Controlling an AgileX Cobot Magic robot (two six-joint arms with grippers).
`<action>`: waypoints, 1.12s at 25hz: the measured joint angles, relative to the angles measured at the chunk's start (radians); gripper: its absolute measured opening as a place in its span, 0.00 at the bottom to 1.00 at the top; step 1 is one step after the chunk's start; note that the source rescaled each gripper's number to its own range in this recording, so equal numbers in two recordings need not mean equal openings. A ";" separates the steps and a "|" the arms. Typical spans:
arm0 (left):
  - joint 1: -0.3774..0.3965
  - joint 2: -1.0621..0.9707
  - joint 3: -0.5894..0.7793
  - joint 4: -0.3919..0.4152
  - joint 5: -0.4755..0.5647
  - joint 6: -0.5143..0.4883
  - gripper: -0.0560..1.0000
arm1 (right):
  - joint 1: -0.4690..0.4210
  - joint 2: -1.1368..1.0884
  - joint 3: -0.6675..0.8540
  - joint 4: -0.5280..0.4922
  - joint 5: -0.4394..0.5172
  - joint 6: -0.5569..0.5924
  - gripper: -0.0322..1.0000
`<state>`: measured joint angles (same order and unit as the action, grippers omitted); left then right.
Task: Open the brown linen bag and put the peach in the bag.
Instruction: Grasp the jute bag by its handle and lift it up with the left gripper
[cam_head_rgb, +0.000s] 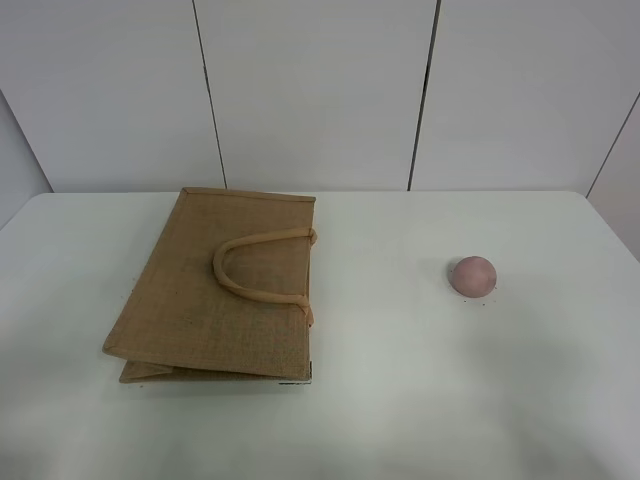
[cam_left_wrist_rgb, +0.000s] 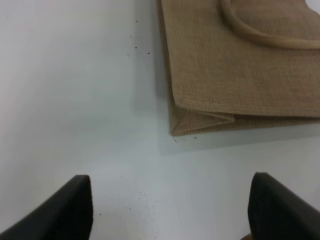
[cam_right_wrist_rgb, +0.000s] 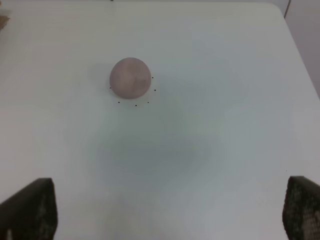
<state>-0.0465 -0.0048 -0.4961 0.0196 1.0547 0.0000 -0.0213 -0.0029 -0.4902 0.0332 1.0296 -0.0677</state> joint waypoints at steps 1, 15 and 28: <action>0.000 0.000 0.000 0.000 0.000 0.000 0.95 | 0.000 0.000 0.000 0.000 0.000 0.000 1.00; 0.000 0.193 -0.112 0.000 0.006 -0.037 0.95 | 0.000 0.000 0.000 0.000 0.000 0.000 1.00; 0.000 1.076 -0.549 0.000 -0.026 -0.009 0.95 | 0.000 0.000 0.000 0.000 0.000 0.000 1.00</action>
<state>-0.0465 1.0716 -1.0454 0.0196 1.0289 -0.0090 -0.0213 -0.0029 -0.4902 0.0332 1.0296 -0.0677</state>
